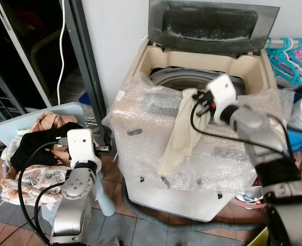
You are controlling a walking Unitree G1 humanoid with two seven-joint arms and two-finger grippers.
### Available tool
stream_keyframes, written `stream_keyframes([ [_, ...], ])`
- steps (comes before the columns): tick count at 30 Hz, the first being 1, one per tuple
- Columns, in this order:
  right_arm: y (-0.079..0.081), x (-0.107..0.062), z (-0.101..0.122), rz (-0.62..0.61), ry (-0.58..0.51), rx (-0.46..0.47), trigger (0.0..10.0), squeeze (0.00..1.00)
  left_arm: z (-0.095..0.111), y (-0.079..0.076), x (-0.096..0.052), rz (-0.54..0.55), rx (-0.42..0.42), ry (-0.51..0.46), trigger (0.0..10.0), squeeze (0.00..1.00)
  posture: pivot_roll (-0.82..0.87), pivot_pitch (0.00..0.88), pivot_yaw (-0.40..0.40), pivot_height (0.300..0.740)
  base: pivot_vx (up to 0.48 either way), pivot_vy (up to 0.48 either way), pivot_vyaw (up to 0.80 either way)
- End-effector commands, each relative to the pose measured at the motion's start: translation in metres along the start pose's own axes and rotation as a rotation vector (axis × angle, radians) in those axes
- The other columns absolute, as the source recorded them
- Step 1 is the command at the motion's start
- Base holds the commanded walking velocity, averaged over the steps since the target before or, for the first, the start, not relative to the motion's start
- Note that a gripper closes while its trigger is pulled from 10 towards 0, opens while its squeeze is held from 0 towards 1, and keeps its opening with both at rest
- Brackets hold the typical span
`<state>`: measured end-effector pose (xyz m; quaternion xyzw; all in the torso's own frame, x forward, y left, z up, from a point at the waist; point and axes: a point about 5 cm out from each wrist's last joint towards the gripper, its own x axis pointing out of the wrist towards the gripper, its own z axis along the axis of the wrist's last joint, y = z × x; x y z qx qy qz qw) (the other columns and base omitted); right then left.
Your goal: Clothes washing
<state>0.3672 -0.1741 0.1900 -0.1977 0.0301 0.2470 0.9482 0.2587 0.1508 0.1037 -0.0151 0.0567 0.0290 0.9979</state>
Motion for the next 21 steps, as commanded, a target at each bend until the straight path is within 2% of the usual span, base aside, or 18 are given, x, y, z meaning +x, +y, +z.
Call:
stream_keyframes([
  [1,-0.008,0.004,0.014,0.009,-0.030,-0.060,0.0,0.00,0.001,-0.001,0.003,0.004,0.009,0.003,10.0,0.00,-0.03,0.000,0.021,0.740,0.000,0.000,0.00],
  [2,-0.018,0.007,0.029,-0.024,-0.069,-0.082,0.0,0.00,0.001,-0.001,0.003,0.007,0.008,0.002,10.0,0.00,-0.03,0.000,0.020,0.740,0.000,0.000,0.00],
  [3,-0.022,0.008,0.034,-0.037,-0.088,-0.088,0.0,0.00,0.001,-0.001,0.003,0.008,0.008,0.002,10.0,0.00,-0.03,0.000,0.018,0.740,0.000,0.000,0.00],
  [4,-0.032,0.009,0.057,-0.090,-0.188,-0.110,0.0,0.00,0.001,-0.001,0.003,0.011,0.008,-0.001,10.0,0.00,-0.03,0.000,0.017,0.740,0.000,0.000,0.00],
  [5,-0.046,0.005,0.090,-0.180,-0.333,-0.132,0.0,0.00,0.001,-0.001,0.003,0.015,0.008,-0.003,10.0,0.00,-0.03,0.000,0.016,0.740,0.000,0.000,0.00],
  [6,-0.059,-0.002,0.118,-0.288,-0.472,-0.134,0.0,0.00,0.002,0.000,0.003,0.021,0.007,-0.006,10.0,0.00,-0.02,0.000,0.016,0.740,0.000,0.000,0.00],
  [7,-0.073,-0.012,0.139,-0.395,-0.572,-0.100,0.0,0.00,0.002,0.001,0.003,0.026,0.006,-0.009,10.0,0.00,-0.03,0.000,0.016,0.740,0.000,0.000,0.00],
  [8,-0.076,-0.014,0.144,-0.427,-0.594,-0.090,0.0,0.00,0.002,0.001,0.003,0.026,0.006,-0.009,10.0,0.00,-0.03,0.000,0.016,0.740,0.000,0.000,0.00],
  [9,-0.080,-0.017,0.146,-0.479,-0.595,-0.121,2.0,0.00,0.002,0.001,0.003,0.030,0.006,-0.009,10.0,0.00,-0.03,0.000,0.013,0.740,0.000,0.000,0.00],
  [10,-0.072,-0.013,0.137,-0.462,-0.562,-0.193,10.0,0.00,0.002,0.001,0.002,0.033,0.004,-0.010,10.0,0.00,-0.03,0.000,0.011,0.740,0.000,0.000,0.00],
  [11,-0.068,-0.010,0.131,-0.439,-0.539,-0.205,10.0,0.00,0.002,0.001,0.002,0.035,0.003,-0.012,10.0,0.00,-0.03,0.000,0.012,0.740,0.000,0.000,0.00],
  [12,-0.060,-0.006,0.116,-0.379,-0.508,-0.157,10.0,0.00,0.003,0.001,0.003,0.042,0.002,-0.013,10.0,0.00,-0.03,0.000,0.011,0.740,0.000,0.000,0.00],
  [13,-0.058,-0.004,0.107,-0.364,-0.489,-0.120,10.0,1.00,0.003,0.001,0.003,0.043,0.002,-0.013,10.0,0.00,-0.03,0.000,0.012,0.740,0.000,0.000,0.00],
  [14,-0.050,-0.002,0.089,-0.340,-0.461,-0.064,10.0,1.00,0.002,0.001,0.002,0.045,0.003,-0.010,10.0,0.00,-0.03,0.000,0.015,0.740,0.000,0.000,0.00],
  [15,-0.045,-0.003,0.083,-0.334,-0.459,-0.059,10.0,1.00,0.002,0.001,0.002,0.046,0.002,-0.007,10.0,0.00,-0.03,0.000,0.016,0.740,0.000,0.000,0.00],
  [21,-0.030,-0.009,0.069,-0.315,-0.460,-0.021,10.0,1.00,0.003,0.000,0.007,0.080,0.016,-0.001,10.0,0.00,-0.04,0.000,0.026,0.740,0.000,0.000,0.00],
])
